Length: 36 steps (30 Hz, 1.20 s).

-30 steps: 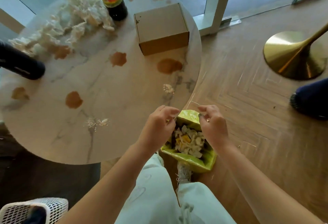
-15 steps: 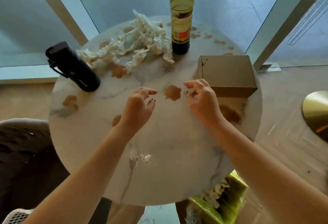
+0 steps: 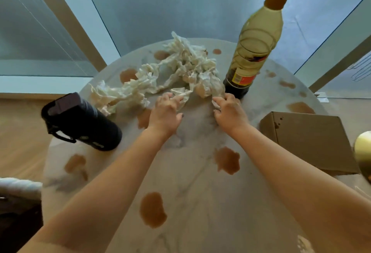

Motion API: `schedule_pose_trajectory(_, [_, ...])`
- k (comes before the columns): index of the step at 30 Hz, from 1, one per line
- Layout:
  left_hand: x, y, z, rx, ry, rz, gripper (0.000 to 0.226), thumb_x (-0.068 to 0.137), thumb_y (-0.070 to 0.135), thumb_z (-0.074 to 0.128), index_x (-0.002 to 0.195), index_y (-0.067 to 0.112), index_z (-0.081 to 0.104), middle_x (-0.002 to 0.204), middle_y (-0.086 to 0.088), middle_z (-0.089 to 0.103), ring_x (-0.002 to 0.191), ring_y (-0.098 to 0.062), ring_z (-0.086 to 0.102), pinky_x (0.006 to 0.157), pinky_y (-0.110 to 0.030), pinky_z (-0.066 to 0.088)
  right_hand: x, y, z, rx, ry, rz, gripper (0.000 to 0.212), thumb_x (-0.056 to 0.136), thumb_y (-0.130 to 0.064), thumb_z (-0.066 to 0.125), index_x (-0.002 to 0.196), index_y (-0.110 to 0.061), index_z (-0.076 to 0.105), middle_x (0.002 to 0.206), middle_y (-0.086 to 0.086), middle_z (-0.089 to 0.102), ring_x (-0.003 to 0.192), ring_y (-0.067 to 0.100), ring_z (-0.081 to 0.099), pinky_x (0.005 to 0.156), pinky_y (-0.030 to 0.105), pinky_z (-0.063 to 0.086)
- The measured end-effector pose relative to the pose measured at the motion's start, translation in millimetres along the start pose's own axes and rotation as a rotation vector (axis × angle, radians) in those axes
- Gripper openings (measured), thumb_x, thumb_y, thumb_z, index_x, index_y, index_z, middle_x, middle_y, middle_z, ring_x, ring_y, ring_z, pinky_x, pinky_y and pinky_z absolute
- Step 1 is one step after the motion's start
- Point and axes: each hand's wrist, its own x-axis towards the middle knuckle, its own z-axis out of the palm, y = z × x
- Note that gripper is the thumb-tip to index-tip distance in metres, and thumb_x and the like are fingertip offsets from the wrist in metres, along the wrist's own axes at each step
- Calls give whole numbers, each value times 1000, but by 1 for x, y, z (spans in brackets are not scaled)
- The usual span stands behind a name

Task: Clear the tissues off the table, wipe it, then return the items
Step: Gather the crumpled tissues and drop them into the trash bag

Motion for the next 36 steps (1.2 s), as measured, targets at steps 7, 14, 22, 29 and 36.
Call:
schedule_pose_trajectory(7, [26, -5, 18, -69, 184, 125, 30, 74, -11, 59, 100, 3, 65, 93, -19, 57, 86, -39, 53, 76, -51, 49, 25, 7, 18, -117, 85, -109, 21, 93, -11, 40, 75, -19, 47, 105, 14, 46, 95, 32, 48, 79, 37, 35])
schedule_pose_trajectory(14, [20, -2, 2, -134, 427, 170, 15, 79, -2, 61, 93, 4, 65, 89, -13, 63, 83, -32, 55, 78, -32, 43, 15, 5, 13, 91, 421, -171, 15, 75, 13, 55, 86, 11, 65, 80, 25, 57, 75, 40, 57, 68, 33, 47])
schedule_pose_trajectory(22, [-25, 28, -27, -147, 599, 219, 9, 84, 8, 62, 92, 8, 65, 96, -12, 59, 90, -29, 53, 91, -10, 25, -39, -7, -14, 222, 612, -301, 13, 79, 0, 56, 86, 3, 67, 85, 18, 60, 81, 33, 58, 78, 18, 41])
schedule_pose_trajectory(29, [-122, 84, -26, -54, 631, 250, 9, 85, 19, 63, 91, 15, 68, 95, -8, 58, 94, -27, 50, 84, -17, 20, -144, 13, -35, 285, 625, -341, 15, 78, 2, 60, 90, 0, 69, 89, 13, 63, 87, 29, 61, 81, 19, 43])
schedule_pose_trajectory(36, [-267, 162, 28, -139, 454, 288, 13, 85, 28, 58, 90, 21, 67, 92, 2, 59, 94, -18, 46, 79, -31, 32, -311, 95, -35, 357, 674, -281, 11, 77, 2, 68, 88, 0, 70, 89, 12, 65, 85, 23, 60, 82, 24, 49])
